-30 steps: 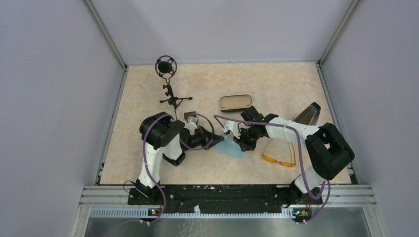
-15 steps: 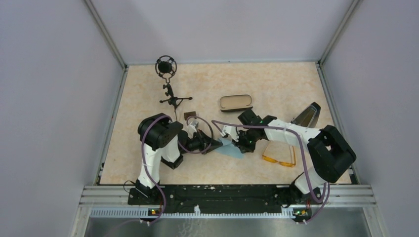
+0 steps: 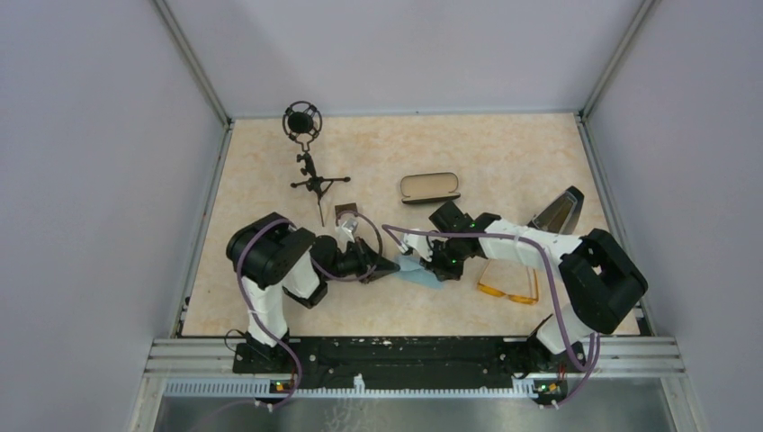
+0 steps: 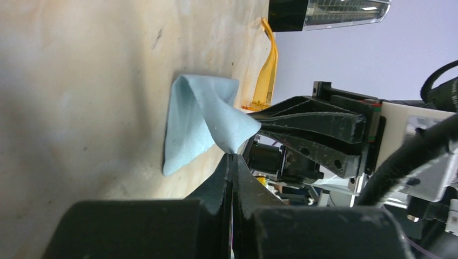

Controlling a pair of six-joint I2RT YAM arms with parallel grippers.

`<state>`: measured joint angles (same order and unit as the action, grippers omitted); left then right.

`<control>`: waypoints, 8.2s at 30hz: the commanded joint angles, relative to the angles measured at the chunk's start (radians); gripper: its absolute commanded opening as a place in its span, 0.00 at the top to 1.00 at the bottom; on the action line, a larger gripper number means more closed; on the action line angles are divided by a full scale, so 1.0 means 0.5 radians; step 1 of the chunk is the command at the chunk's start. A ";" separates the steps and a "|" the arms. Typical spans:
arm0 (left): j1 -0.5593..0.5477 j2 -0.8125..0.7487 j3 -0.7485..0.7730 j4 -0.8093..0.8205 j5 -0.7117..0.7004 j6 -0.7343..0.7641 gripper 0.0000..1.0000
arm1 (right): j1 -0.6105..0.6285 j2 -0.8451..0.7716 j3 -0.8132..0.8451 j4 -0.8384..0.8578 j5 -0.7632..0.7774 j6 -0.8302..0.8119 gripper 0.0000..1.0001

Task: Organize the sunglasses
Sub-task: Fold the glasses cleaning cloth at the center of the board, then pick up the glasses cleaning cloth from the center of the board, then place the glasses cleaning cloth in the sunglasses case.

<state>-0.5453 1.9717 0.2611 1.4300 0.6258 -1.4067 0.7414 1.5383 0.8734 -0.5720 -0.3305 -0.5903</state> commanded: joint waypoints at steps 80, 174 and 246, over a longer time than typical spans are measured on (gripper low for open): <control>0.071 -0.917 0.844 -2.585 -0.471 1.612 0.43 | -0.466 0.039 0.268 -0.021 -0.304 0.107 0.61; 0.064 -0.120 1.303 -1.377 -0.183 1.775 1.00 | -0.911 0.612 1.033 -0.130 -0.327 -0.160 1.00; 0.162 0.002 1.855 -1.967 -0.468 1.823 0.59 | -1.019 0.892 1.612 -0.153 -0.209 0.054 0.68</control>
<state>-0.4690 2.0792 1.1751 0.4381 0.4191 -0.5175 0.2462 2.1098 1.6699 -0.6827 -0.4381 -0.6117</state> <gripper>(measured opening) 0.382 0.293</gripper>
